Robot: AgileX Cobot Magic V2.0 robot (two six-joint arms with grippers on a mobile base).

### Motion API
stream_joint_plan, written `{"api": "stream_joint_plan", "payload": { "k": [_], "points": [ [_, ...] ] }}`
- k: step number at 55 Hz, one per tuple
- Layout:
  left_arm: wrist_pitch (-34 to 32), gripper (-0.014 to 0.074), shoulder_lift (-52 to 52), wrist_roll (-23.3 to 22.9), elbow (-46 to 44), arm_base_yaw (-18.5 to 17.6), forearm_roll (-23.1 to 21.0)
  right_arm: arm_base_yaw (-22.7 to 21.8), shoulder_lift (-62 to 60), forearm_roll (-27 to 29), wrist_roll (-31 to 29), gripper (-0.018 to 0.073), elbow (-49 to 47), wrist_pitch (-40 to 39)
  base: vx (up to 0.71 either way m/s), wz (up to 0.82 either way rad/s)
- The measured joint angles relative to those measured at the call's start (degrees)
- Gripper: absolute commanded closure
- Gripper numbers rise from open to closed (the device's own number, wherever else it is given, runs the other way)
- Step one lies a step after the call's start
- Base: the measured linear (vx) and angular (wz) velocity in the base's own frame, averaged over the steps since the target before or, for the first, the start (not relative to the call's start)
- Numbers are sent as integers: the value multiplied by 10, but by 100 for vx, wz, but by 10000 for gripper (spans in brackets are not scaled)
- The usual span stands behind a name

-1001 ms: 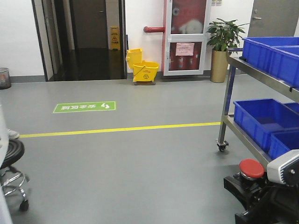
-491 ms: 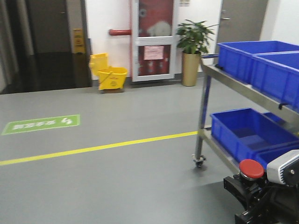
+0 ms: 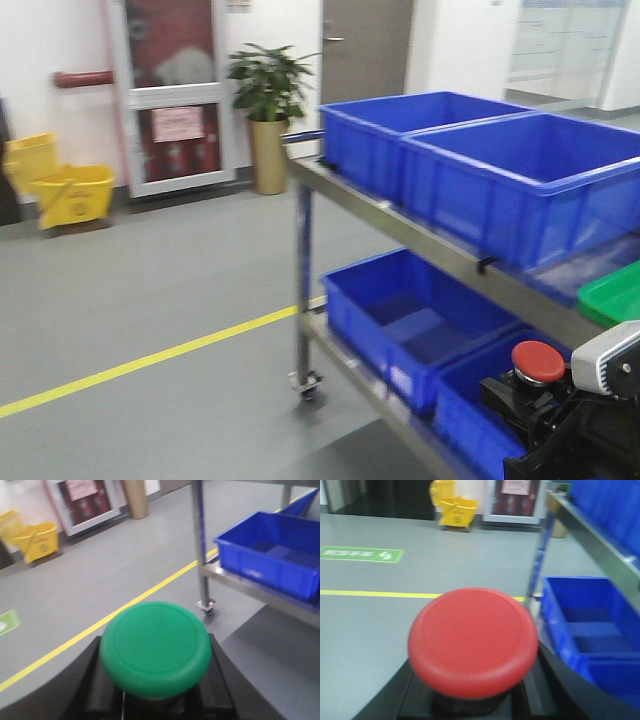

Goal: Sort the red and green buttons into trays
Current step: 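Drive the base to the green and red trays holding both buttons, then lower the green button into the green tray and the red into the red tray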

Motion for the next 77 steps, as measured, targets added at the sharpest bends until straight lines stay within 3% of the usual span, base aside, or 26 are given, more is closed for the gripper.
{"api": "stream_joint_plan", "payload": {
  "k": [52,77],
  "points": [
    [0,599,1,0,0,0,0,-1,5,1,0,567,0,3,35,-92],
    [0,599,1,0,0,0,0,-1,5,1,0,567,0,2,9,-33]
  ]
}}
